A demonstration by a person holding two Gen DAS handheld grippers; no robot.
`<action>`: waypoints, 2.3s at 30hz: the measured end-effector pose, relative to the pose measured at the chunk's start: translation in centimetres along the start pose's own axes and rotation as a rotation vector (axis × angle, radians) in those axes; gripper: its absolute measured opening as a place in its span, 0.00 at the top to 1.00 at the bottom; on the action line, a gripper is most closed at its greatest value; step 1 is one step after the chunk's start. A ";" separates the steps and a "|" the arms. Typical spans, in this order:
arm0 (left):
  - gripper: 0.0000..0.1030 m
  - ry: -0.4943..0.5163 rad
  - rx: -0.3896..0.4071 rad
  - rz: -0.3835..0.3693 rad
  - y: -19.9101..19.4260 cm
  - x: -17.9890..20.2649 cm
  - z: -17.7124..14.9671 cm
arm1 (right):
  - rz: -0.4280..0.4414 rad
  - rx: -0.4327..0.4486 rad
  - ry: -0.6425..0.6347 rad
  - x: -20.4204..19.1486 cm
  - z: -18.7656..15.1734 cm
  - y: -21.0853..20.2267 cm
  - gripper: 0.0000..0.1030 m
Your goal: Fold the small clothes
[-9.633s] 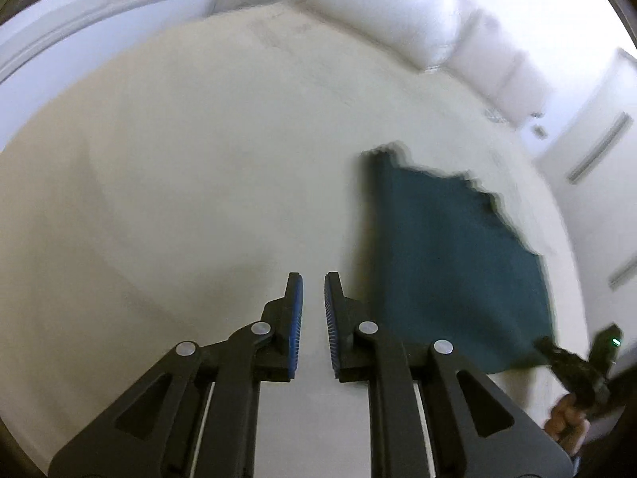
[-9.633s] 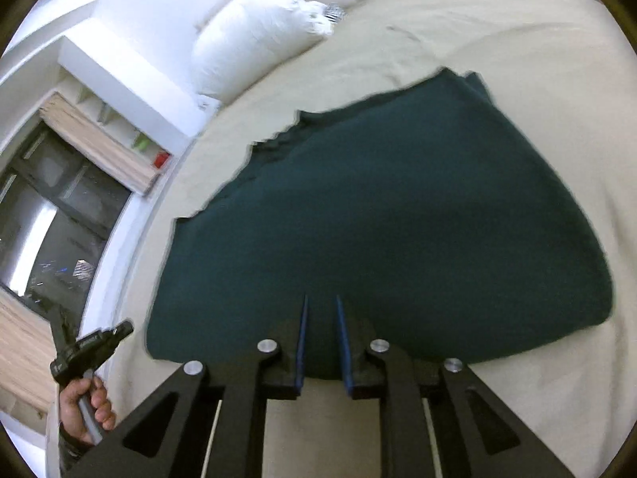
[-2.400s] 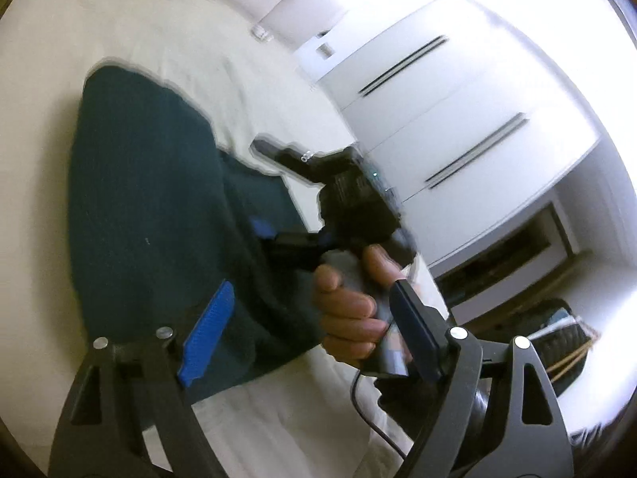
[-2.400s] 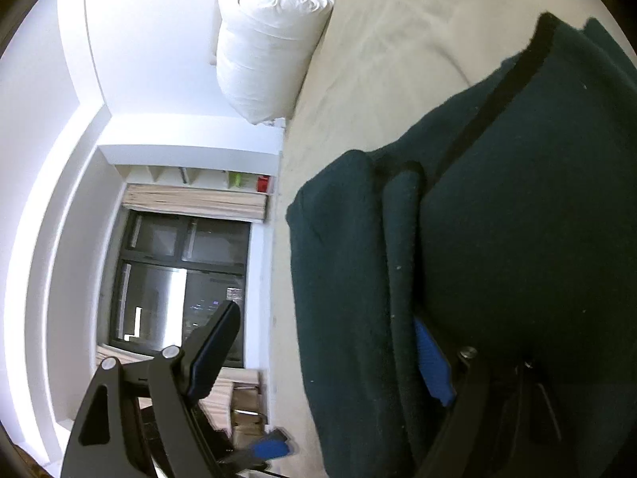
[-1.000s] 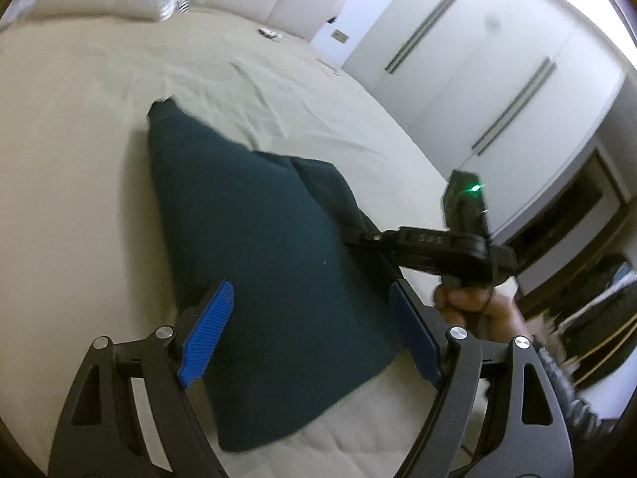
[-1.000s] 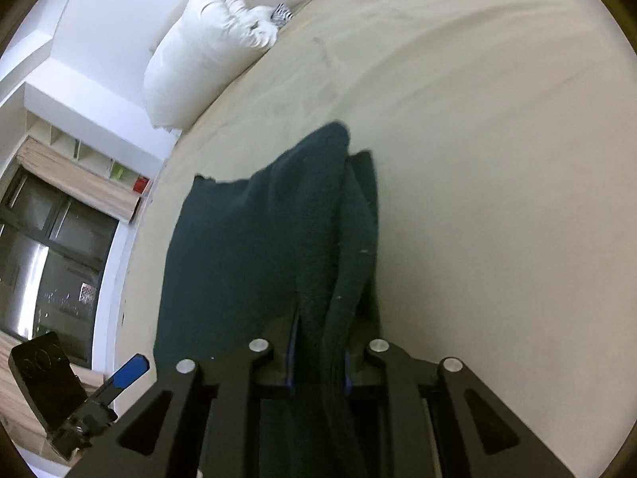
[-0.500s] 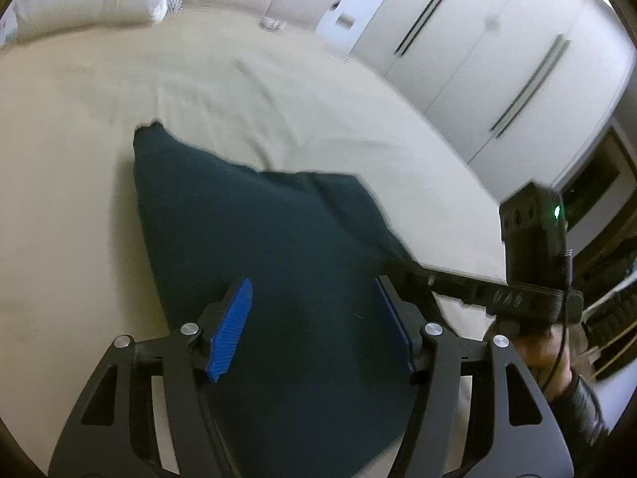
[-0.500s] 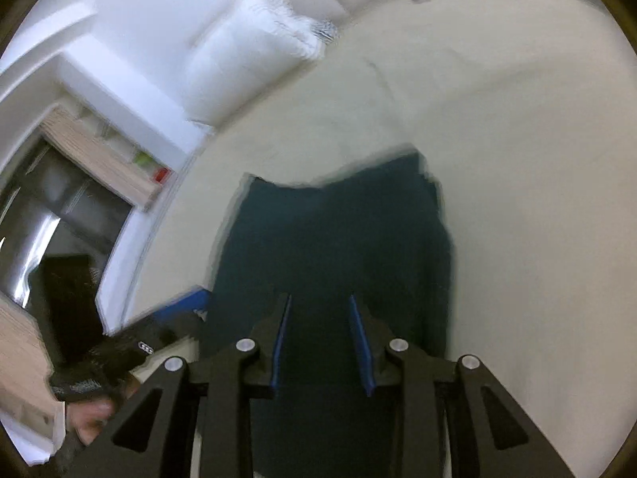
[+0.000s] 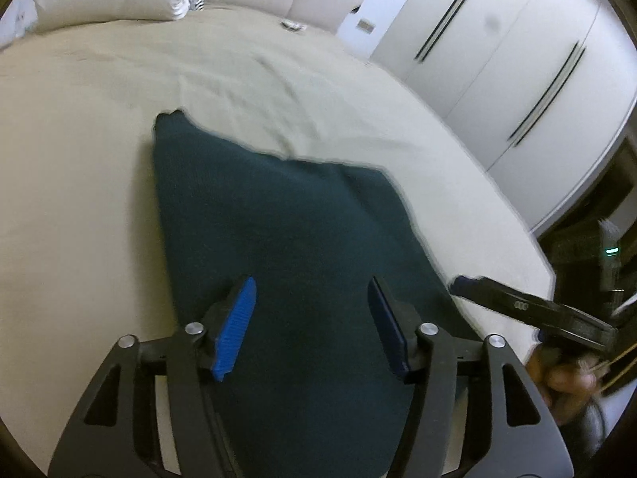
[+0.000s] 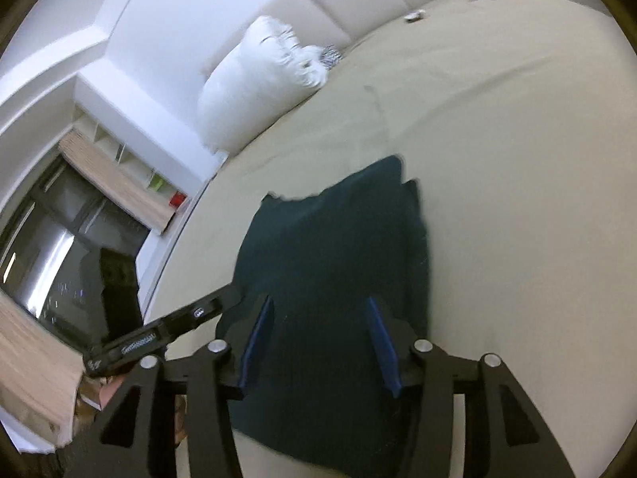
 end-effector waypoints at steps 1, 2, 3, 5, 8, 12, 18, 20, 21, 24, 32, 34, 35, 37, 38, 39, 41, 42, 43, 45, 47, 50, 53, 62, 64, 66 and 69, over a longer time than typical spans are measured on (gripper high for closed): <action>0.44 0.009 -0.033 0.010 0.8 -0.3 -0.6 | -0.042 -0.037 -0.025 -0.1 -0.9 1.4 0.37; 0.44 0.047 -0.039 0.021 1.1 -0.1 -0.9 | -0.055 -0.061 -0.042 0.3 -1.6 2.1 0.38; 0.44 0.066 -0.041 0.027 1.1 0.2 -1.0 | -0.061 -0.053 -0.058 0.4 -1.9 2.2 0.44; 0.43 0.058 -0.044 0.028 0.2 0.9 -1.0 | -0.083 -0.032 -0.083 0.3 -2.2 1.2 0.47; 0.32 0.060 0.062 0.054 -3.0 1.3 -0.5 | -0.150 0.032 -0.094 0.3 -1.7 -1.4 0.41; 0.07 -0.014 0.132 0.091 -4.8 -0.8 -1.2 | -0.131 0.067 -0.027 1.6 0.3 -2.7 0.30; 0.08 -0.201 -0.022 -0.013 -1.2 -4.1 -2.2 | -0.117 -0.112 0.045 2.7 1.9 2.7 0.30; 0.08 -0.247 -0.077 -0.040 0.4 -4.6 -2.4 | -0.086 -0.157 0.075 2.9 1.7 4.3 0.33; 0.08 -0.249 -0.086 -0.036 0.9 -4.9 -2.3 | -0.088 -0.174 0.079 2.9 1.7 5.0 0.37; 0.22 -0.229 -0.106 -0.020 1.9 -4.6 -1.7 | -0.059 -0.201 0.105 2.9 2.2 6.4 0.42; 0.62 -0.275 -0.141 -0.014 1.9 -4.6 -0.9 | -0.149 -0.223 0.042 0.6 2.8 5.8 0.73; 0.64 -0.265 -0.139 0.001 1.2 -4.0 -0.9 | -0.186 -0.189 -0.002 -0.9 2.8 4.8 0.74; 0.65 -0.248 -0.138 0.017 0.7 -3.4 -0.9 | -0.197 -0.176 -0.021 -1.7 2.7 4.4 0.75; 0.65 -0.224 -0.134 0.035 0.0 -2.7 -0.5 | -0.212 -0.144 -0.069 -4.0 2.4 2.8 0.76; 0.66 -0.215 -0.125 0.038 -1.1 -2.7 -0.6 | -0.218 -0.134 -0.087 -4.8 2.3 2.4 0.76; 0.66 -0.206 -0.113 0.042 -2.1 -2.4 -0.6 | -0.228 -0.116 -0.122 -6.1 2.0 1.6 0.76; 0.66 -0.190 -0.075 0.055 -5.1 -1.8 -0.7 | -0.225 -0.094 -0.158 -8.2 1.4 0.5 0.76; 0.66 -0.185 -0.065 0.060 -6.1 -1.6 -0.7 | -0.217 -0.084 -0.173 -9.3 0.9 -0.1 0.76; 0.66 -0.178 -0.052 0.066 -7.8 -1.7 -1.1 | -0.207 -0.074 -0.190 -10.7 0.4 -0.7 0.76; 0.66 -0.158 -0.034 0.085 -10.3 -1.5 -1.7 | -0.191 -0.057 -0.221 -12.9 -0.5 -1.5 0.76; 0.66 -0.141 -0.013 0.105 -13.2 -1.3 -2.5 | -0.165 -0.043 -0.243 -15.5 -1.7 -2.3 0.76; 0.66 -0.138 0.014 0.131 -17.8 -1.4 -5.0 | -0.114 -0.044 -0.264 -19.0 -4.1 -2.9 0.76; 0.66 -0.141 0.025 0.147 -21.8 -2.0 -8.1 | -0.069 -0.057 -0.265 -21.2 -7.3 -3.5 0.76; 0.65 -0.203 -0.005 0.135 -26.2 -6.2 -19.6 | -0.017 -0.181 -0.176 -21.2 -15.8 -0.3 0.76; 0.61 -0.229 -0.044 0.138 -24.5 -8.0 -21.9 | -0.054 -0.228 -0.145 -19.5 -17.4 1.7 0.75; 0.53 -0.248 -0.014 0.114 -24.0 -9.1 -23.3 | -0.048 -0.251 -0.092 -17.9 -18.3 2.7 0.66; 0.51 -0.258 0.017 0.096 -24.7 -9.5 -24.2 | 0.023 -0.241 0.004 -16.2 -18.6 2.8 0.60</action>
Point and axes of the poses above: each gripper's, at about its wrist camera, not at the fingertips, and y roughly the way its jaws point, x to its right, z to its top, the point moved 2 cm from there along y, roughly the way its jaws point, and after that the axes turned 14 degrees about -z, right-handed, at the moved point
